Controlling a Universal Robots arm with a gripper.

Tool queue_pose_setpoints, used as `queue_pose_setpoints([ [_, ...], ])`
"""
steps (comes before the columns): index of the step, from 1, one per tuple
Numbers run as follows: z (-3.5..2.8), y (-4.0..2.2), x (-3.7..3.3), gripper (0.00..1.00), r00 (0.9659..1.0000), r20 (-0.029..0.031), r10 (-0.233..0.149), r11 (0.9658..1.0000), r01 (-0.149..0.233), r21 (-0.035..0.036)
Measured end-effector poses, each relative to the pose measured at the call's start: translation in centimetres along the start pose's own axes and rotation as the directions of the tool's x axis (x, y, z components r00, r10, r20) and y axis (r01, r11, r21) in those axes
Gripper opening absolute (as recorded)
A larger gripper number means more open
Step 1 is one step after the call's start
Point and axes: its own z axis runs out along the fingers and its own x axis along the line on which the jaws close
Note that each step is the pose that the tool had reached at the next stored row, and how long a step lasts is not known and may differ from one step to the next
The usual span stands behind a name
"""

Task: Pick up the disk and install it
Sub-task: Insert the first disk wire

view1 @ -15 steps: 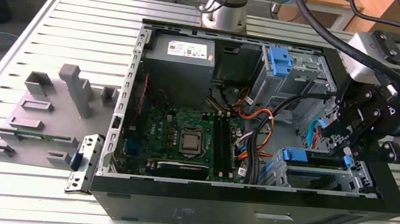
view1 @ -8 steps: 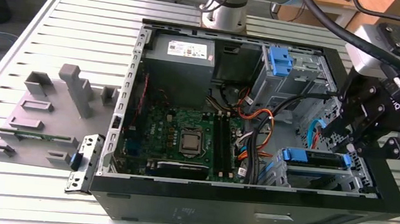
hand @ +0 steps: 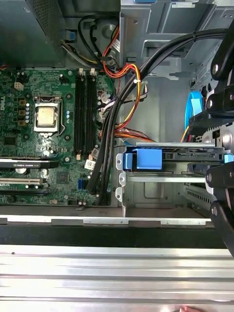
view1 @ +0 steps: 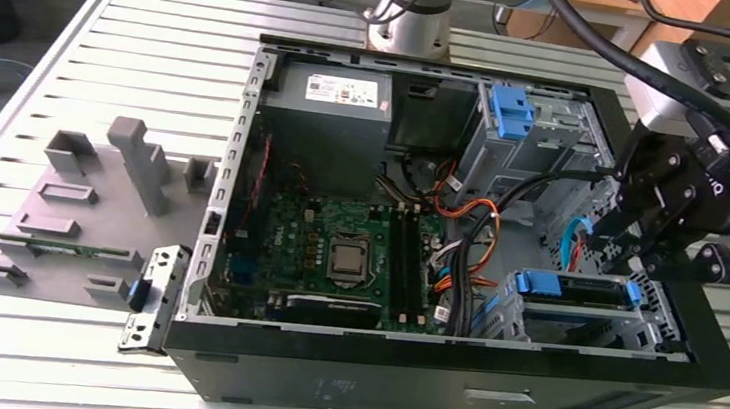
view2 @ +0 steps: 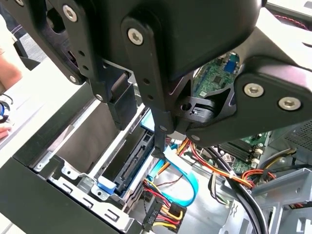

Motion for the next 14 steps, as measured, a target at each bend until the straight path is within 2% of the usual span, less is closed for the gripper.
queue_pose_setpoints([
  [14,0.62,-0.15,-0.75,0.42,1.0,0.0002,0.0,1.0,0.0,0.0],
])
